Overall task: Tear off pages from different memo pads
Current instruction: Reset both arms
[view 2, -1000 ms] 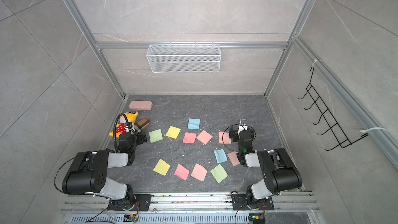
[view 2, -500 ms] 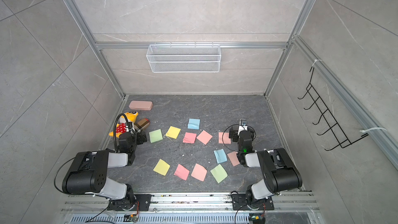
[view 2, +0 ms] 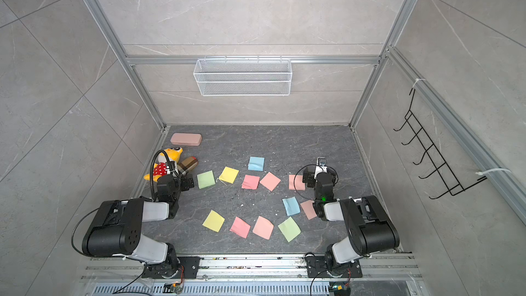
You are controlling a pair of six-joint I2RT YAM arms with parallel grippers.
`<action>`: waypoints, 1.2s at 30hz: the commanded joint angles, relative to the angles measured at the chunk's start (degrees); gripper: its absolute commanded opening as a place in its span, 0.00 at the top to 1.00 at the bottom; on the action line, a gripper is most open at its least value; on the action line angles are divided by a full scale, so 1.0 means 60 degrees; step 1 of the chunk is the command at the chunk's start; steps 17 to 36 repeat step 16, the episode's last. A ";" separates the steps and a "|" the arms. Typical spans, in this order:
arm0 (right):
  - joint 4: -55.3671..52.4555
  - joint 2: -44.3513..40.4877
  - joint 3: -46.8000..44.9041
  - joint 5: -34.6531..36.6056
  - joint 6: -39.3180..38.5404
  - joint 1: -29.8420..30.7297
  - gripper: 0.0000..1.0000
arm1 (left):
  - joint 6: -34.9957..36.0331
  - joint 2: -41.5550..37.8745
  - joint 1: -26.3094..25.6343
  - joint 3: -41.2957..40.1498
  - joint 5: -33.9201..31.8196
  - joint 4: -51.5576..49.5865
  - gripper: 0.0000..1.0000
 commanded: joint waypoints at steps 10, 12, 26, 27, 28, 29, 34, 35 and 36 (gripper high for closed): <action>-0.0104 0.0088 0.0160 -0.0030 -0.0069 -0.0023 0.01 | -0.0080 -0.0050 0.0008 0.0172 -0.0193 0.0286 0.00; -0.0118 0.0093 0.0178 -0.0050 -0.0053 -0.0023 0.01 | -0.0080 -0.0050 0.0004 0.0172 -0.0193 0.0286 0.00; -0.0050 0.0051 0.0120 -0.0016 -0.0074 -0.0020 0.01 | -0.0080 -0.0050 0.0007 0.0171 -0.0193 0.0277 0.00; -0.0050 0.0051 0.0120 -0.0016 -0.0074 -0.0020 0.01 | -0.0080 -0.0050 0.0007 0.0171 -0.0193 0.0277 0.00; -0.0050 0.0051 0.0120 -0.0016 -0.0074 -0.0020 0.01 | -0.0080 -0.0050 0.0007 0.0171 -0.0193 0.0277 0.00; -0.0050 0.0051 0.0120 -0.0016 -0.0074 -0.0020 0.01 | -0.0080 -0.0050 0.0007 0.0171 -0.0193 0.0277 0.00; -0.0050 0.0051 0.0120 -0.0016 -0.0074 -0.0020 0.01 | -0.0080 -0.0050 0.0007 0.0171 -0.0193 0.0277 0.00; -0.0050 0.0051 0.0120 -0.0016 -0.0074 -0.0020 0.01 | -0.0080 -0.0050 0.0007 0.0171 -0.0193 0.0277 0.00; -0.0050 0.0051 0.0120 -0.0016 -0.0074 -0.0020 0.01 | -0.0080 -0.0050 0.0007 0.0171 -0.0193 0.0277 0.00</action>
